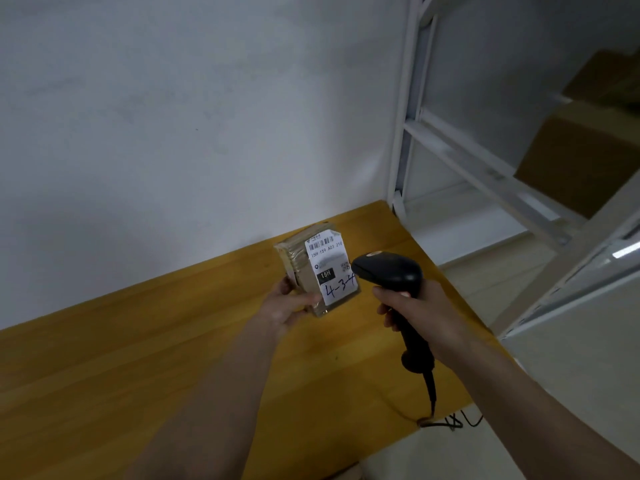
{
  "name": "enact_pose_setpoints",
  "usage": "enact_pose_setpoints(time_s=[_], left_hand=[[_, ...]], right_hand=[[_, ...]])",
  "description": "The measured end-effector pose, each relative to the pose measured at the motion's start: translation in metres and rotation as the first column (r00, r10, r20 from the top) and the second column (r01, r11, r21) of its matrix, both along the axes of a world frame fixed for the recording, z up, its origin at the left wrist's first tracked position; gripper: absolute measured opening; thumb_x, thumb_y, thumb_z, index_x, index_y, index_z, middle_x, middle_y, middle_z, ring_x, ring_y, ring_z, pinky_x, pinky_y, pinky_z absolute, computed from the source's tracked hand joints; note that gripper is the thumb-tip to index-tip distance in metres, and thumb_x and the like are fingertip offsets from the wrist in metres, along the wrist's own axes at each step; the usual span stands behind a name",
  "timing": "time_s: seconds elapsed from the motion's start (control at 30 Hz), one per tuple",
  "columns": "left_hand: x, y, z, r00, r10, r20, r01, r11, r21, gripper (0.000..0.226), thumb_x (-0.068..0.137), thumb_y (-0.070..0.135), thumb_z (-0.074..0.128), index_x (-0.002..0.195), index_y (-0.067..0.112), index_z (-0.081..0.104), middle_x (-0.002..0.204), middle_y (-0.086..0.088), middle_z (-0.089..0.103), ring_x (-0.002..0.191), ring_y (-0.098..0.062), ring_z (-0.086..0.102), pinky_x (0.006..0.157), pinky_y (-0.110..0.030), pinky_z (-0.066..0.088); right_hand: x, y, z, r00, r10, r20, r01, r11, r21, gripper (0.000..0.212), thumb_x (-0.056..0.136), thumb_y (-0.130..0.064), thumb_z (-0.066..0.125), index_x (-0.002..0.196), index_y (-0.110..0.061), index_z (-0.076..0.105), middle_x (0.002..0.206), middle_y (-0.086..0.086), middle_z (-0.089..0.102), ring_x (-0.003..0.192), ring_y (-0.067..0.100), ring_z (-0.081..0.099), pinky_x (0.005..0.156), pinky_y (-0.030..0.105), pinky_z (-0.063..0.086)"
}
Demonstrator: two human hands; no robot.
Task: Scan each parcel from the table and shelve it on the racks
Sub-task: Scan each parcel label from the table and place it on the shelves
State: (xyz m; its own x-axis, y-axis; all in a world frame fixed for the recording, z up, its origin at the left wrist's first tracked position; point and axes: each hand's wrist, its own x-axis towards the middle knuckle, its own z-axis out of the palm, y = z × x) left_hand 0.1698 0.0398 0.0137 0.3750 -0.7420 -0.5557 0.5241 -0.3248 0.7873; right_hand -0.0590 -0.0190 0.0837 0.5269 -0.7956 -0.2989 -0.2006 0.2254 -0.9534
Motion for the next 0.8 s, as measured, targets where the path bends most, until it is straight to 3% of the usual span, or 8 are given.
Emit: enact_pose_setpoints(time_s=[0.27, 0.4, 0.5, 0.67, 0.8], left_hand=[[-0.005, 0.000, 0.023, 0.998, -0.035, 0.045, 0.037, 0.998, -0.048, 0.056, 0.070, -0.021, 0.068, 0.113, 0.014, 0.057, 0.126, -0.012, 0.062, 0.101, -0.025, 0.064, 0.071, -0.037, 0.053], [-0.016, -0.003, 0.030, 0.997, -0.054, 0.055, 0.058, 0.996, -0.070, 0.067, 0.071, -0.022, 0.067, 0.127, 0.011, 0.051, 0.129, -0.012, 0.058, 0.105, -0.027, 0.061, 0.076, -0.040, 0.054], [-0.027, -0.005, 0.032, 0.992, -0.083, 0.091, 0.089, 0.994, -0.067, 0.077, 0.070, -0.022, 0.067, 0.137, 0.008, 0.045, 0.134, -0.014, 0.055, 0.118, -0.033, 0.055, 0.091, -0.047, 0.051], [-0.056, -0.009, 0.029, 0.984, -0.107, 0.140, 0.118, 0.991, -0.069, 0.078, 0.068, -0.017, 0.072, 0.136, 0.012, 0.046, 0.131, -0.009, 0.057, 0.112, -0.028, 0.059, 0.075, -0.036, 0.055], [-0.085, -0.008, 0.020, 0.976, -0.182, 0.121, 0.185, 0.983, -0.019, 0.085, 0.057, -0.001, 0.085, 0.134, 0.012, 0.050, 0.126, -0.009, 0.064, 0.114, -0.031, 0.061, 0.087, -0.047, 0.055]], right_hand=[[-0.010, 0.010, 0.022, 0.998, 0.059, 0.030, -0.054, 0.990, -0.133, 0.005, 0.089, -0.019, 0.067, 0.087, -0.014, 0.067, 0.068, 0.001, 0.066, 0.058, 0.008, 0.062, 0.056, 0.017, 0.050], [-0.023, 0.012, 0.026, 0.996, 0.065, 0.057, -0.056, 0.988, -0.143, 0.007, 0.089, -0.019, 0.066, 0.091, -0.012, 0.066, 0.071, 0.003, 0.065, 0.062, 0.010, 0.062, 0.059, 0.018, 0.050], [-0.035, 0.011, 0.027, 0.995, 0.061, 0.080, -0.048, 0.988, -0.147, 0.009, 0.089, -0.021, 0.066, 0.095, -0.014, 0.066, 0.069, 0.001, 0.065, 0.065, 0.013, 0.063, 0.061, 0.022, 0.051], [-0.060, 0.011, 0.019, 0.994, 0.054, 0.099, -0.041, 0.990, -0.134, 0.011, 0.088, -0.022, 0.067, 0.097, -0.016, 0.067, 0.066, -0.002, 0.066, 0.063, 0.010, 0.064, 0.059, 0.020, 0.051], [-0.090, 0.009, 0.007, 0.996, -0.015, 0.090, 0.022, 0.997, -0.074, 0.012, 0.086, -0.021, 0.070, 0.096, -0.014, 0.069, 0.075, 0.001, 0.072, 0.068, 0.013, 0.066, 0.063, 0.024, 0.052]])
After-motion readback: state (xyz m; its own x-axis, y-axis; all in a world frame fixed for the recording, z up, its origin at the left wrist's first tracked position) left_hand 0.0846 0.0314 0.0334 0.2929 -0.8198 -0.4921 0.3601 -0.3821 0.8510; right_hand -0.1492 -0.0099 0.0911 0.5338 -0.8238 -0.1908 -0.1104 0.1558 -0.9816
